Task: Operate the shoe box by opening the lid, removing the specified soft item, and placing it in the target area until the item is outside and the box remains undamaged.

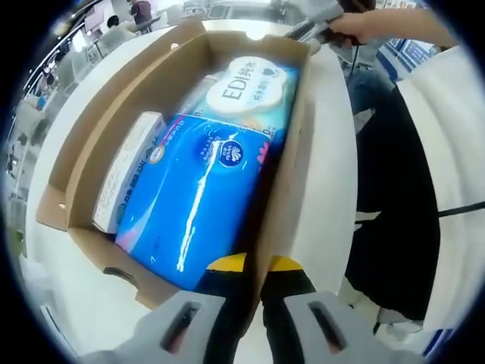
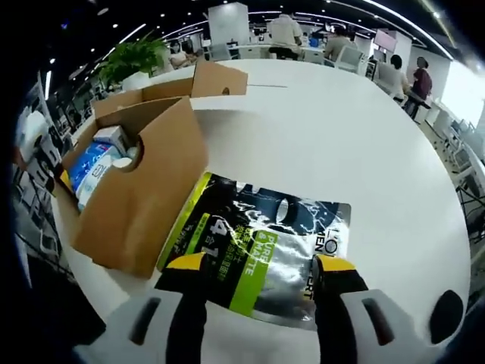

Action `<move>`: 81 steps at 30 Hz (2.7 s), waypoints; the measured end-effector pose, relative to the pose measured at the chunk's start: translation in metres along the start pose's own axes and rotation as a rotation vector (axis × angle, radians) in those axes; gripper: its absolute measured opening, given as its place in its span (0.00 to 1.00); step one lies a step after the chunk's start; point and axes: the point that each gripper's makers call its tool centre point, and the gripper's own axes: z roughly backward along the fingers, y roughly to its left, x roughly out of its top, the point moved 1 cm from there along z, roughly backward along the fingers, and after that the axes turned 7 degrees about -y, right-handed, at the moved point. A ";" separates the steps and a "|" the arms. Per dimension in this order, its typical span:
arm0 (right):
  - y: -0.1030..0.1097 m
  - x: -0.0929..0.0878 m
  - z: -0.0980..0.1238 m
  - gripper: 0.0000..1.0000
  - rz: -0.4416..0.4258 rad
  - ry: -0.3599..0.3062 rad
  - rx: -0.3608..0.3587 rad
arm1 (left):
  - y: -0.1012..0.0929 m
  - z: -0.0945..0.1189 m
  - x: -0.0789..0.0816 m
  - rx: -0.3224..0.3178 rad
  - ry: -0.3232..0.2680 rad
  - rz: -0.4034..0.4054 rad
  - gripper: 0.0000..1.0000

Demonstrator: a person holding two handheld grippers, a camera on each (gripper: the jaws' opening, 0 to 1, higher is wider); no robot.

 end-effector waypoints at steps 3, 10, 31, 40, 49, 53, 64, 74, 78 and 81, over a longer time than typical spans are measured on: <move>-0.005 0.026 0.009 0.68 -0.010 -0.102 -0.019 | 0.000 0.000 0.000 0.003 0.001 0.003 0.05; 0.000 0.058 0.031 0.75 -0.077 -0.196 -0.005 | 0.000 0.000 0.000 0.001 0.002 -0.001 0.05; 0.041 0.180 0.112 0.97 0.019 -0.580 0.137 | 0.001 -0.001 -0.001 0.018 0.013 -0.022 0.05; 0.059 0.188 0.128 0.90 0.058 -0.557 0.165 | 0.001 -0.002 -0.001 0.023 0.018 -0.037 0.05; 0.068 0.184 0.133 0.79 0.147 -0.502 0.146 | 0.001 -0.002 -0.001 0.027 0.020 -0.055 0.04; 0.070 0.178 0.126 0.71 0.194 -0.456 0.135 | 0.001 -0.002 -0.001 0.029 0.022 -0.054 0.04; 0.085 0.189 0.115 0.55 0.357 -0.418 0.157 | 0.001 -0.002 -0.001 0.041 0.029 -0.057 0.04; 0.112 0.179 0.106 0.41 0.415 -0.312 0.363 | 0.002 -0.002 -0.002 0.031 0.034 -0.076 0.04; 0.120 0.157 0.088 0.45 0.510 -0.210 0.410 | 0.002 -0.002 -0.002 0.023 0.042 -0.067 0.04; 0.120 0.150 0.076 0.47 0.628 -0.170 0.395 | 0.002 -0.002 -0.002 0.036 0.041 -0.059 0.04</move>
